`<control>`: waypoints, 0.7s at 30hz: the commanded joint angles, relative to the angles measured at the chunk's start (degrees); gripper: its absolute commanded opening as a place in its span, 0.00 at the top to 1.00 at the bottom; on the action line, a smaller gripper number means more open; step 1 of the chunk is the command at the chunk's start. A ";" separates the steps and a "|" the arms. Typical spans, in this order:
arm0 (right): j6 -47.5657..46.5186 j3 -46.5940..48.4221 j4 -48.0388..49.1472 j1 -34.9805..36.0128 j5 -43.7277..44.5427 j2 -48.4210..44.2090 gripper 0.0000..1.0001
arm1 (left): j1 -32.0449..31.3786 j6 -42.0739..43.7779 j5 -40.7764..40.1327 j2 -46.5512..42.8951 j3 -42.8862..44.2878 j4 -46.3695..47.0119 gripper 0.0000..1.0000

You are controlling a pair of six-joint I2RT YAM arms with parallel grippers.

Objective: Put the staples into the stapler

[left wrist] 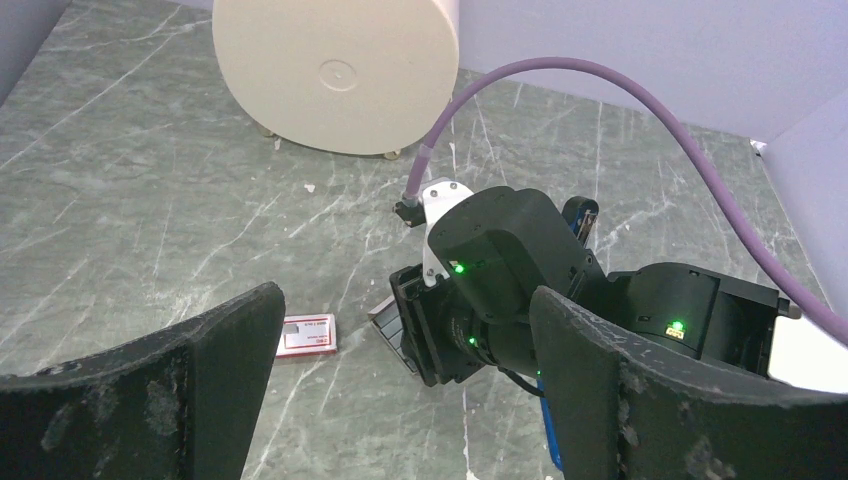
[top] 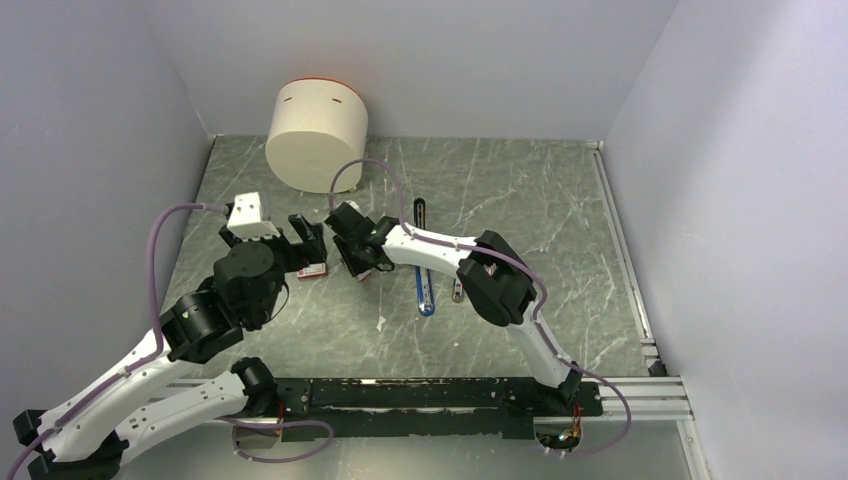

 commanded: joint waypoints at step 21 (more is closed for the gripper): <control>-3.02 0.54 0.48 0.39 0.97 1.61 0.54 | 0.33 0.42 -1.29 -0.01 -0.68 0.86 0.03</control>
